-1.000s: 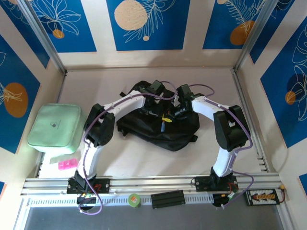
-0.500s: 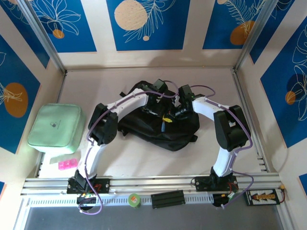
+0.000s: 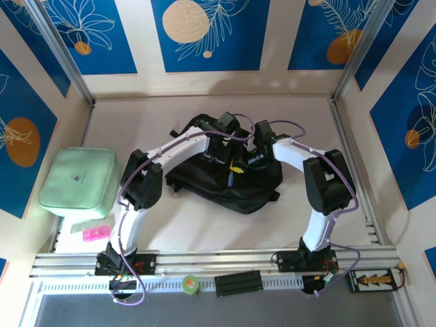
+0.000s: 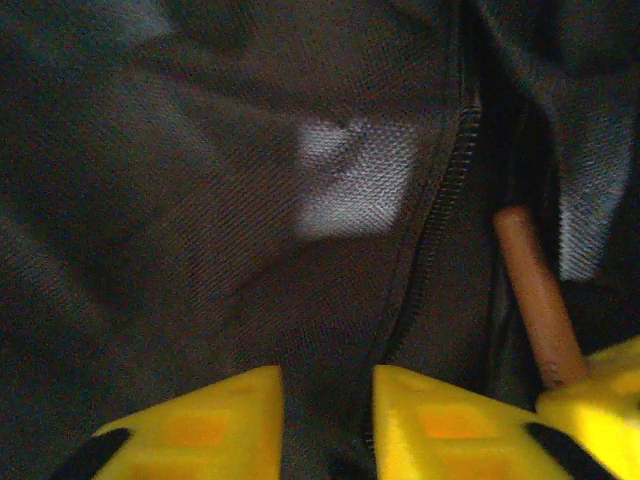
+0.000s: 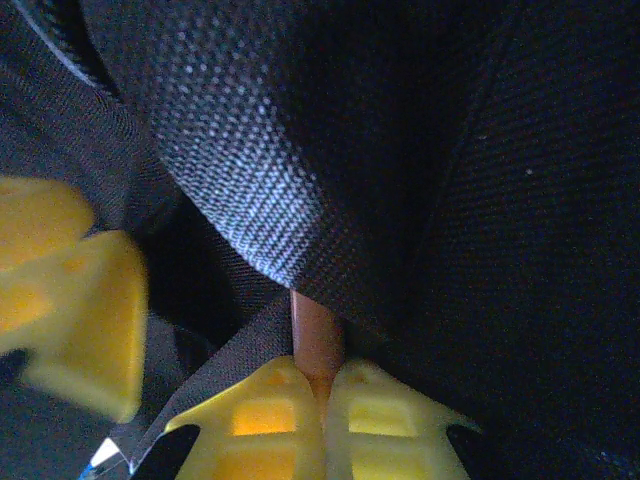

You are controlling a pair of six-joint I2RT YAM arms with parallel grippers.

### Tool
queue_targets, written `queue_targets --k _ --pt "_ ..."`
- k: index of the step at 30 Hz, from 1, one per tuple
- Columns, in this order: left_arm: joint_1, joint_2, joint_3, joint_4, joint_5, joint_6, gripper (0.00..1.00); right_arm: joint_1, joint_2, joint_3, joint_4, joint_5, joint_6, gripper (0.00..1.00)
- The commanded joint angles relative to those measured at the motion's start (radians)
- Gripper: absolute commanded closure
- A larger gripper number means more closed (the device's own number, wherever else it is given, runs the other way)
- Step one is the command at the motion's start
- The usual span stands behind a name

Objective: Pack the student bag
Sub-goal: Open the student bag at the center of the table.

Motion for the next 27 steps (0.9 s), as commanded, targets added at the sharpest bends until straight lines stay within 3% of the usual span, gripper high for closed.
queue_targets --k 1,8,13,19,27 --pt "0.015 -0.026 -0.005 -0.052 -0.048 0.007 0.82 -0.001 0.007 -0.017 -0.011 0.061 0.020 1.00" --pt "0.021 -0.027 -0.002 -0.039 -0.026 0.022 0.85 -0.001 0.001 -0.017 -0.016 0.070 0.014 1.00" --pt "0.025 -0.024 0.007 -0.041 0.026 0.039 1.00 0.000 -0.010 -0.017 -0.011 0.069 0.009 1.00" --pt "0.024 -0.075 -0.002 -0.031 0.050 0.047 1.00 -0.008 -0.092 -0.039 0.029 0.052 -0.024 1.00" --pt "0.025 -0.219 -0.120 0.087 0.132 0.040 1.00 -0.012 -0.172 -0.053 0.064 -0.143 -0.145 1.00"
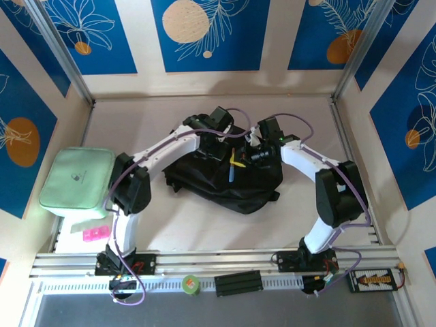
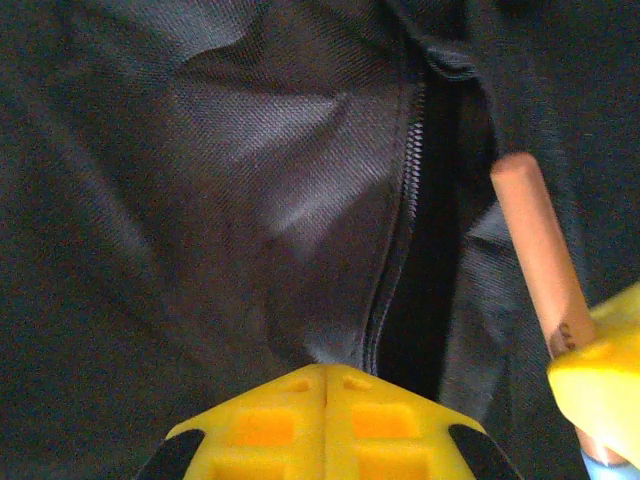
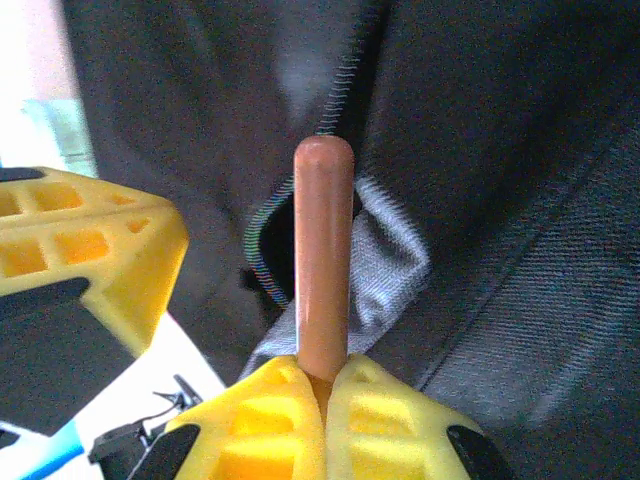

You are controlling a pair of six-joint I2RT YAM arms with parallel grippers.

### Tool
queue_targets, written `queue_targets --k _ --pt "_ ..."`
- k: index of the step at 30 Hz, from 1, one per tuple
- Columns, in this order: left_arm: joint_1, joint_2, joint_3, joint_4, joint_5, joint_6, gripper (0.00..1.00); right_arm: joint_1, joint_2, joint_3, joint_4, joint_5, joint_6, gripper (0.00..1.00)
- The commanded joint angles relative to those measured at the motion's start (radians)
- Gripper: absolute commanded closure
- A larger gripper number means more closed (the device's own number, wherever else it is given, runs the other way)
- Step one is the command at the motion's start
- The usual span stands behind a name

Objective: Pack the student bag
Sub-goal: Open the student bag at the center of the table, then place the loose stationery in the student bag.

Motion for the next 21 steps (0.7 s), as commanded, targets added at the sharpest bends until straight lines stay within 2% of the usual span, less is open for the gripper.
queue_targets --k 1,7,10,13,21 --pt "0.008 -0.092 -0.056 0.067 0.056 0.012 1.00 0.006 -0.007 -0.001 -0.008 -0.102 -0.070 1.00" --pt "0.008 -0.119 -0.116 0.110 0.043 -0.001 1.00 0.021 0.055 0.026 -0.049 -0.063 -0.048 1.00" --pt "0.009 -0.116 -0.129 0.106 0.021 -0.016 0.99 0.026 0.090 0.056 -0.080 -0.082 -0.071 1.00" --pt "0.009 -0.125 -0.153 0.114 0.006 -0.042 0.90 0.040 0.152 0.125 -0.176 -0.094 -0.138 1.00" --pt "0.016 -0.180 -0.272 0.171 0.029 -0.139 0.84 0.046 0.226 0.169 -0.268 -0.052 -0.167 1.00"
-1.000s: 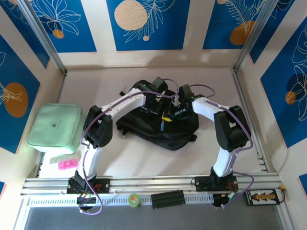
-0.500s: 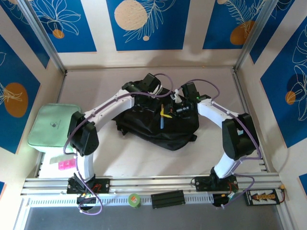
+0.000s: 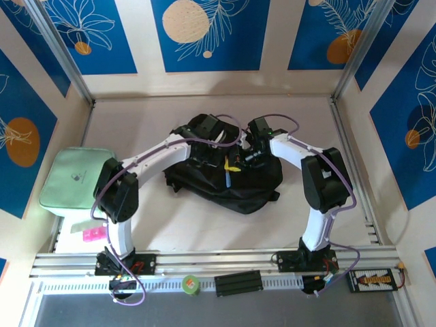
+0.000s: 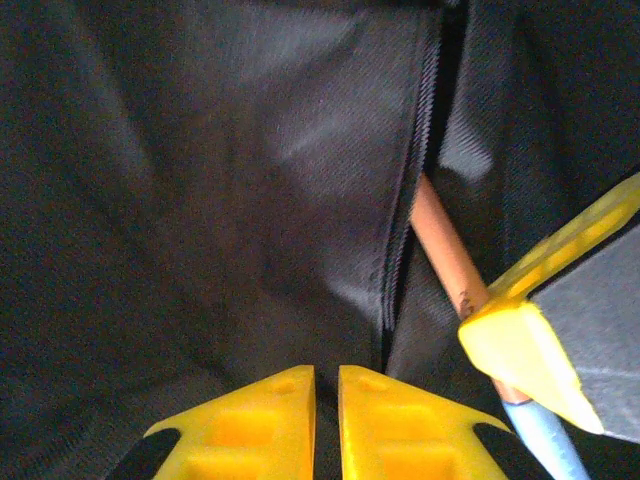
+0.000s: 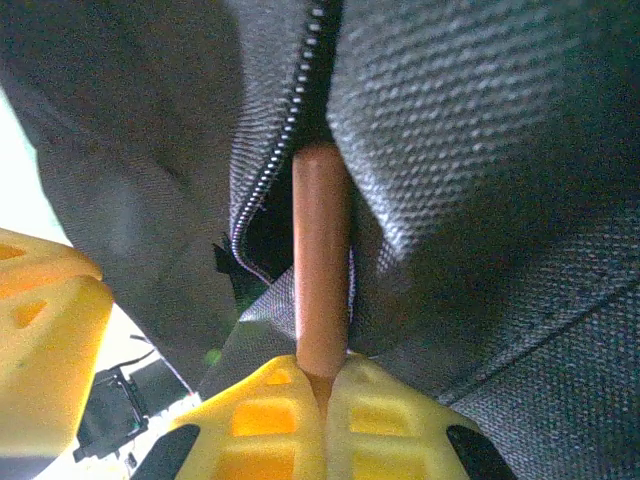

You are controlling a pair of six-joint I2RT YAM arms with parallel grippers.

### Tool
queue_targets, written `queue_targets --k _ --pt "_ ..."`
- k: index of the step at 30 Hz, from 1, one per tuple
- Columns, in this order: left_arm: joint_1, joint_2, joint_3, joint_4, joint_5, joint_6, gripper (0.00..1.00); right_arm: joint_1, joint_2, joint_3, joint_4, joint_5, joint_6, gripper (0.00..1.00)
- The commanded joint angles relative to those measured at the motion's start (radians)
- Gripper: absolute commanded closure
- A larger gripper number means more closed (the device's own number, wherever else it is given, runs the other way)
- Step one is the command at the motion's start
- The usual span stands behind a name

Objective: Pack the student bag
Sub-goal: Place the loose stationery in the student bag.

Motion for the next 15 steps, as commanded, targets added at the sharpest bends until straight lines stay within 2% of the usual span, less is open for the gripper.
queue_targets --k 1,9,15 --pt "0.012 -0.057 -0.030 0.027 0.010 -0.059 0.84 0.012 0.036 0.031 -0.098 0.007 -0.038 1.00" --pt "0.012 -0.097 -0.111 0.062 0.052 -0.109 0.81 0.034 0.093 0.139 -0.169 0.083 -0.038 1.00" --pt "0.012 -0.156 -0.203 0.098 0.075 -0.159 0.79 0.045 0.087 0.189 -0.064 0.132 0.031 0.99"
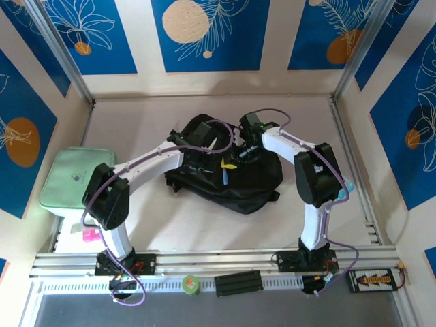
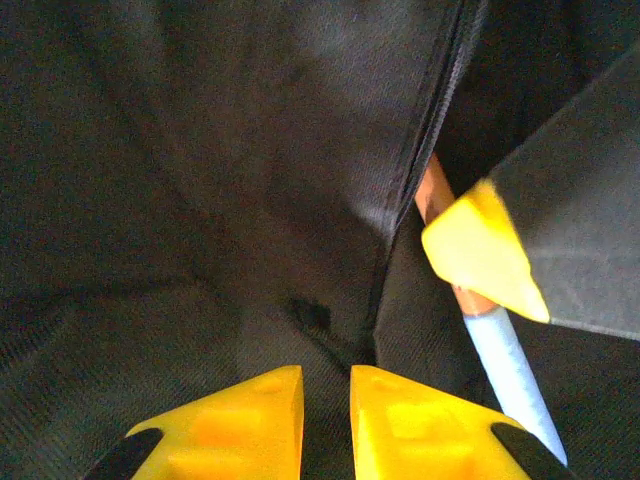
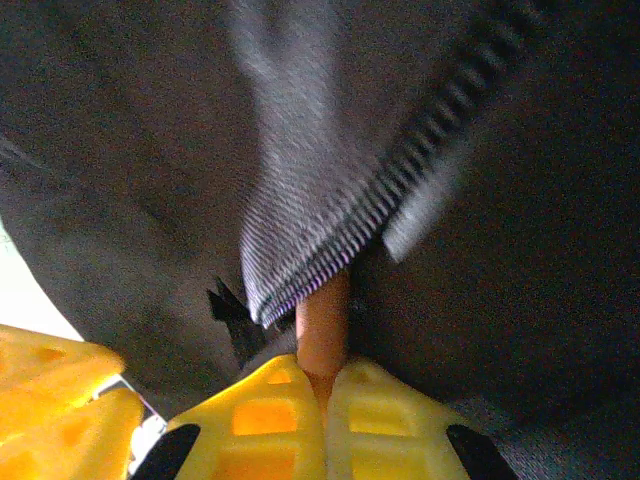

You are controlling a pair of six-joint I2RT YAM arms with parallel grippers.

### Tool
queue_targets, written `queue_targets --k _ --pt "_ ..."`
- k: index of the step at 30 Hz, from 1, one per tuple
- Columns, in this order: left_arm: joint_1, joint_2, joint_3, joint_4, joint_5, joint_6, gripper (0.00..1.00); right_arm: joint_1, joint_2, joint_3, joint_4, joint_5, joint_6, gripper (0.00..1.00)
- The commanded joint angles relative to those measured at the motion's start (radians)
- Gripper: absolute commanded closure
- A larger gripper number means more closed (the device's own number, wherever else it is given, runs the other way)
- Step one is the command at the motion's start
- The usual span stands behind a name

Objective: Pack the student bag
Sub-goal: Place the loose stationery in the student bag.

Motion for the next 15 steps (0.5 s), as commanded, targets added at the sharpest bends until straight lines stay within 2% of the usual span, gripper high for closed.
queue_targets --k 1,12,15 --pt "0.008 -0.057 -0.049 0.031 0.037 -0.050 0.79 0.006 -0.007 0.020 0.073 0.037 0.046 0.98" --pt "0.008 -0.025 -0.082 0.058 0.069 -0.061 0.79 0.059 -0.057 -0.021 0.138 0.206 0.130 0.78" --pt "0.006 -0.010 -0.082 0.054 0.059 -0.058 0.79 0.065 -0.111 -0.060 0.162 0.204 0.154 0.73"
